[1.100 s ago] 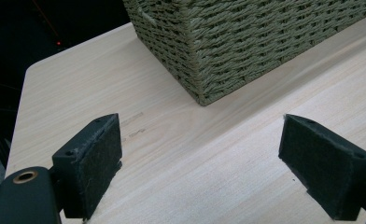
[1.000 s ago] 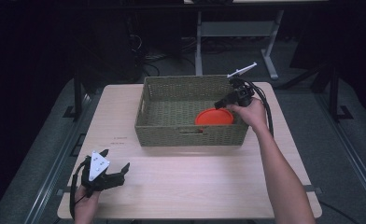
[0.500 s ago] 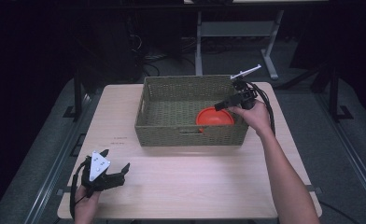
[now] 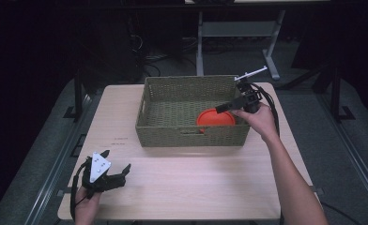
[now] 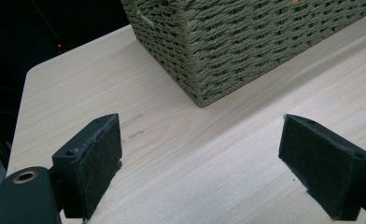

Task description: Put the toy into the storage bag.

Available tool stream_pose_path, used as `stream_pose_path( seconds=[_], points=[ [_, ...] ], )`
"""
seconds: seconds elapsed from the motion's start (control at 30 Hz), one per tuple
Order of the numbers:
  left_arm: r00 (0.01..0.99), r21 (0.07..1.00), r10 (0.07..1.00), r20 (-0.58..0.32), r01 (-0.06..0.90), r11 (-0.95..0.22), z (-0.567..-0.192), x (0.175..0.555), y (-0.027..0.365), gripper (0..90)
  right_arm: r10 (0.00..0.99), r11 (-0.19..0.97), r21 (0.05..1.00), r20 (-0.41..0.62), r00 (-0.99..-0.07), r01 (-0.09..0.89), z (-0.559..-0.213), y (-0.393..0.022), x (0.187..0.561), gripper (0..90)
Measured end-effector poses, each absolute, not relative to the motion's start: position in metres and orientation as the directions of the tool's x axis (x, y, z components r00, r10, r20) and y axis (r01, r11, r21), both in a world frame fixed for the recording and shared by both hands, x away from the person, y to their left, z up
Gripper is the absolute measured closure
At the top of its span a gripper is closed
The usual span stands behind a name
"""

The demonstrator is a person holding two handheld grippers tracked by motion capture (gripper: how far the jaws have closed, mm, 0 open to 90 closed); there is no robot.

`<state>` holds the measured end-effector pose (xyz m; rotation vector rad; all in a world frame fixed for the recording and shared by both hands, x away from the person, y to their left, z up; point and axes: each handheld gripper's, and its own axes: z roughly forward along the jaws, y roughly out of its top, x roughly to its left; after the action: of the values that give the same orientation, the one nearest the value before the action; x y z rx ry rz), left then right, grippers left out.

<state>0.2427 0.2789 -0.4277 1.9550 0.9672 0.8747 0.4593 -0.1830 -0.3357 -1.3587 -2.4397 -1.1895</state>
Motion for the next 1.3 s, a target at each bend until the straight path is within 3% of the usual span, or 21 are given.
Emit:
stream_pose_path(
  seconds=[1.3],
  points=[
    [0.474, 0.852, 0.848, 0.238, 0.318, -0.417, -0.428, 0.242, 0.279, 12.8, 0.614, 0.314, 0.633, 0.433, -0.66, 0.708, -0.323, -0.205, 0.401, 28.4]
  ],
)
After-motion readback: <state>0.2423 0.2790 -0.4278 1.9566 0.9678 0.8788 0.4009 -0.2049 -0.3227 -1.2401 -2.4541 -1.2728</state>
